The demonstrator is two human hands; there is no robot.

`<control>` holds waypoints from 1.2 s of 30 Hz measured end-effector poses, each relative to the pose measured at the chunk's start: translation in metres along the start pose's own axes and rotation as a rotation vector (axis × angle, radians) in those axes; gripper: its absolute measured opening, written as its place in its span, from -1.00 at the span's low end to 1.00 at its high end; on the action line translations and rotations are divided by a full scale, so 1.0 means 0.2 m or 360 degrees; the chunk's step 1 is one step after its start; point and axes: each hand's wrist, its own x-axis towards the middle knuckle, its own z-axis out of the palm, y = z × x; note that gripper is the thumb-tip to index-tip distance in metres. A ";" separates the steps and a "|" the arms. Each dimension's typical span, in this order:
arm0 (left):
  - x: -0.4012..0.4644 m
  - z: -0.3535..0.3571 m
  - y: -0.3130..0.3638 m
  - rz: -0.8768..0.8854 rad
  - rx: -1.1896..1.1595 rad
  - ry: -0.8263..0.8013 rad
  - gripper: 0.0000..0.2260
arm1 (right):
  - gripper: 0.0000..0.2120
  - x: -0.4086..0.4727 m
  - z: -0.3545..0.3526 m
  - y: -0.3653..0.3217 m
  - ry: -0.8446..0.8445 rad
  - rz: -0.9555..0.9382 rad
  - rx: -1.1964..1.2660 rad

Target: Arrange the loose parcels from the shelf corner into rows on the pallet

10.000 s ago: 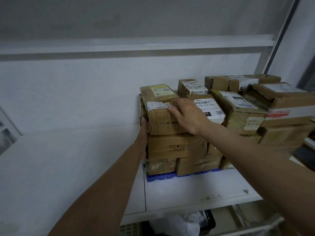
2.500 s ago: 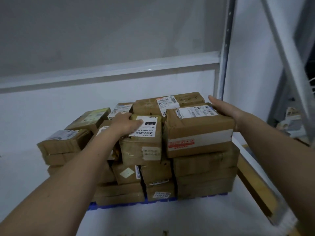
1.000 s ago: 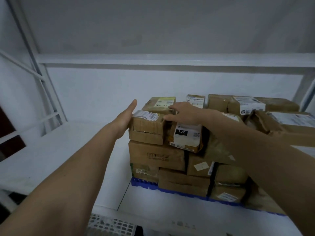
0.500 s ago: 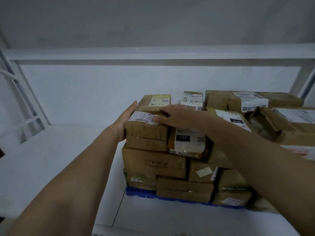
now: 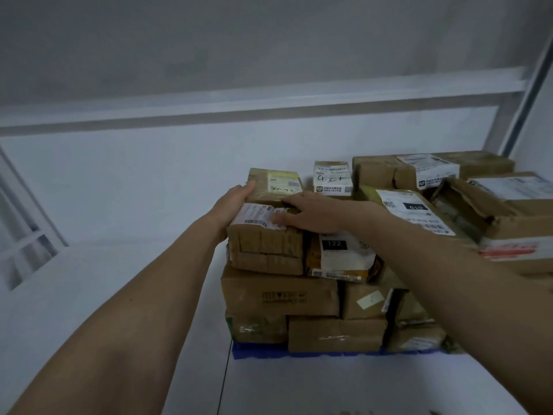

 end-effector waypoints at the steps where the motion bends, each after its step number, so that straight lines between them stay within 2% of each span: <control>1: 0.01 0.01 0.01 0.0012 -0.0018 0.0001 -0.54 | -0.22 -0.01 0.00 -0.01 -0.0006 -0.0005 0.0006; 4: 0.05 0.03 0.02 0.0037 0.0085 0.0009 -0.54 | -0.19 -0.03 -0.02 -0.02 -0.0015 -0.0040 0.0038; 8: 0.09 0.04 0.04 0.0077 0.0473 0.0120 -0.54 | -0.19 -0.04 -0.04 -0.01 -0.0050 -0.0067 0.0076; 13: 0.10 0.08 0.07 0.0089 0.0589 0.0072 -0.70 | -0.24 -0.04 -0.05 0.02 -0.0083 -0.0071 0.0152; 17: 0.09 0.09 0.07 0.0072 0.0662 0.0121 -0.73 | -0.24 -0.03 -0.06 0.01 -0.0098 -0.0043 0.0203; 20: 0.07 0.07 0.07 0.0081 0.0567 0.0198 -0.78 | -0.27 -0.01 -0.06 0.00 -0.0079 -0.0063 0.0225; 23: 0.05 0.03 0.09 0.0160 0.0290 0.0376 -0.77 | -0.33 -0.01 -0.09 -0.03 0.0148 0.0004 0.0216; 24: 0.04 0.01 0.10 0.0248 0.0365 0.0470 -0.77 | -0.39 -0.01 -0.10 -0.04 0.0217 0.0016 0.0152; 26: 0.01 -0.03 0.14 0.0461 0.0647 0.0605 -0.78 | -0.66 0.00 -0.13 -0.07 0.0374 0.0000 0.0055; 28: -0.04 -0.07 0.17 0.0646 0.1068 0.0687 -0.65 | -0.80 0.01 -0.16 -0.11 0.0504 0.0042 0.0056; 31: -0.12 -0.11 0.20 0.0801 0.1394 0.0726 -0.63 | -0.82 0.04 -0.17 -0.18 0.0551 0.0113 -0.0036; 33: -0.15 -0.15 0.23 0.0790 0.1453 0.0714 -0.64 | -0.74 0.05 -0.16 -0.24 0.0569 0.0119 -0.0030; 36: -0.19 -0.19 0.25 0.0743 0.1425 0.0638 -0.62 | -0.74 0.07 -0.15 -0.31 0.0589 0.0152 0.0051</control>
